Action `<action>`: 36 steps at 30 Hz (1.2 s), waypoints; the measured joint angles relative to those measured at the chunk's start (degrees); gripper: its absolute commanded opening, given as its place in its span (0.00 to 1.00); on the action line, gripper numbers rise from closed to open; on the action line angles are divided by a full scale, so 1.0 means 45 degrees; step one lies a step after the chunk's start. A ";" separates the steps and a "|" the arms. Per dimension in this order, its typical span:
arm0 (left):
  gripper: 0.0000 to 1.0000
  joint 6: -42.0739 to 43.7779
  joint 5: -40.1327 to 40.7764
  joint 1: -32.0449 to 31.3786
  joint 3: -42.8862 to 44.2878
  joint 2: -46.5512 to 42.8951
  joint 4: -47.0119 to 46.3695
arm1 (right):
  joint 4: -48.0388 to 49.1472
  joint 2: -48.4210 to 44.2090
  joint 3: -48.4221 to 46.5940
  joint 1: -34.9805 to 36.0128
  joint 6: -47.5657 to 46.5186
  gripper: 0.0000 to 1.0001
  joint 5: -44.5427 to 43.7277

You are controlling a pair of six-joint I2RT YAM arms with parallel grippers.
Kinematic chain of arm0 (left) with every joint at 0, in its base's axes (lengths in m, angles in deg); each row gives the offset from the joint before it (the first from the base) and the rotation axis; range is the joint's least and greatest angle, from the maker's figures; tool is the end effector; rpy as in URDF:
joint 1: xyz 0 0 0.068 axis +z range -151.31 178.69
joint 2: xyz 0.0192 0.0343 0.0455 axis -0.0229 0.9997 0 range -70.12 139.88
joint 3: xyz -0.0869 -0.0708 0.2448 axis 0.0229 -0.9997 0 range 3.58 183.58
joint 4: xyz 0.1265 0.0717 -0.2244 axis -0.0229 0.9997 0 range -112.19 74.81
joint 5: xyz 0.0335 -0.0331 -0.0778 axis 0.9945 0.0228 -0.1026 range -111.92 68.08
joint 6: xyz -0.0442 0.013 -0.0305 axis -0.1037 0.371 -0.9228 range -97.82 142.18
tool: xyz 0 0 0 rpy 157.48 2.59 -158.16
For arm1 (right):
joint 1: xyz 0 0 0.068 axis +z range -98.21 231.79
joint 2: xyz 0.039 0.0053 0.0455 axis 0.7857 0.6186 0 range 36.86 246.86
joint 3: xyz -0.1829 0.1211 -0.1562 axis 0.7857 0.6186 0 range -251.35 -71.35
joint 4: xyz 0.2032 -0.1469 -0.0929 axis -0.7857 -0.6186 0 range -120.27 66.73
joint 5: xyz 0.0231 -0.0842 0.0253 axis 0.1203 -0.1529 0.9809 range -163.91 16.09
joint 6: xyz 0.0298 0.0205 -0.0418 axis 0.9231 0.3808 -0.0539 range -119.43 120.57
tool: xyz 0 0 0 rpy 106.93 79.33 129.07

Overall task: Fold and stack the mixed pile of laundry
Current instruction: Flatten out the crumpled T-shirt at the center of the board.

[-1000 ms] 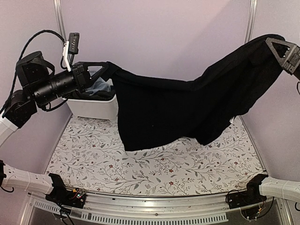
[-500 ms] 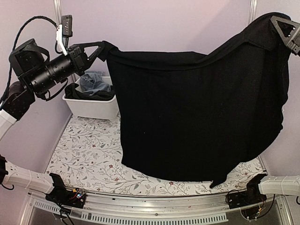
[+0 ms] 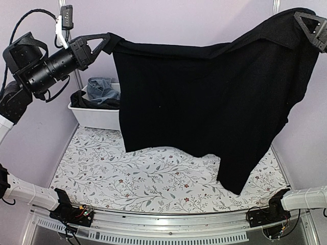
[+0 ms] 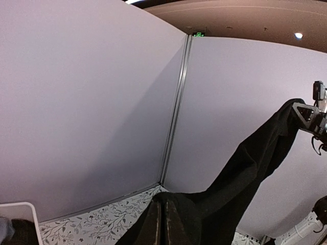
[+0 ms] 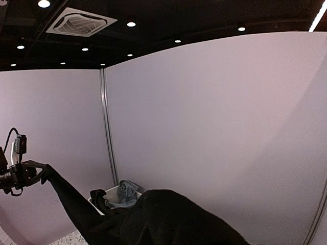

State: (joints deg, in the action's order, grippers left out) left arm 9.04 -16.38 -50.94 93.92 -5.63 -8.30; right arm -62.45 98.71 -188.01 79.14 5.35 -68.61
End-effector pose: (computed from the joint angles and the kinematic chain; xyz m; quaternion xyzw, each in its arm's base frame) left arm 0.1433 -0.1629 0.5351 0.1612 0.6090 -0.3782 0.6783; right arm 0.0874 0.0491 0.6129 -0.1543 0.5849 0.2471 0.7570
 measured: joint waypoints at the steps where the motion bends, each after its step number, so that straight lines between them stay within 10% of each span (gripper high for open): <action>1: 0.00 -0.0044 -0.0233 -0.0063 0.0117 -0.0073 0.0034 | -0.0029 -0.0005 -0.0321 0.0000 -0.0073 0.00 0.0107; 13: 0.00 0.0039 -0.0685 -0.2103 0.1122 -0.0243 0.0661 | -0.0933 -0.0840 -0.1030 0.0000 -0.0112 0.00 0.1972; 21: 0.00 0.0695 0.2453 -0.2414 0.2059 0.0597 0.0670 | -0.0831 -0.0831 -0.1030 0.0005 -0.0262 0.00 0.0384; 29: 0.00 0.0126 0.3060 0.1156 0.1219 0.2040 0.0272 | 0.1331 -0.0209 0.2642 -0.0204 -0.0942 0.00 -0.2715; 36: 0.00 -0.0680 0.1569 0.3871 0.0355 0.5309 -0.0991 | 0.4036 0.2331 0.7028 -0.4575 -0.0117 0.01 -0.0034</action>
State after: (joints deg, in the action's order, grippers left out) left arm 5.98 -9.32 -33.52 95.52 18.26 -12.76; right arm -44.29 109.20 -156.39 58.55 4.82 -68.77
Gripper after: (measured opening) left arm 0.005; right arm 0.036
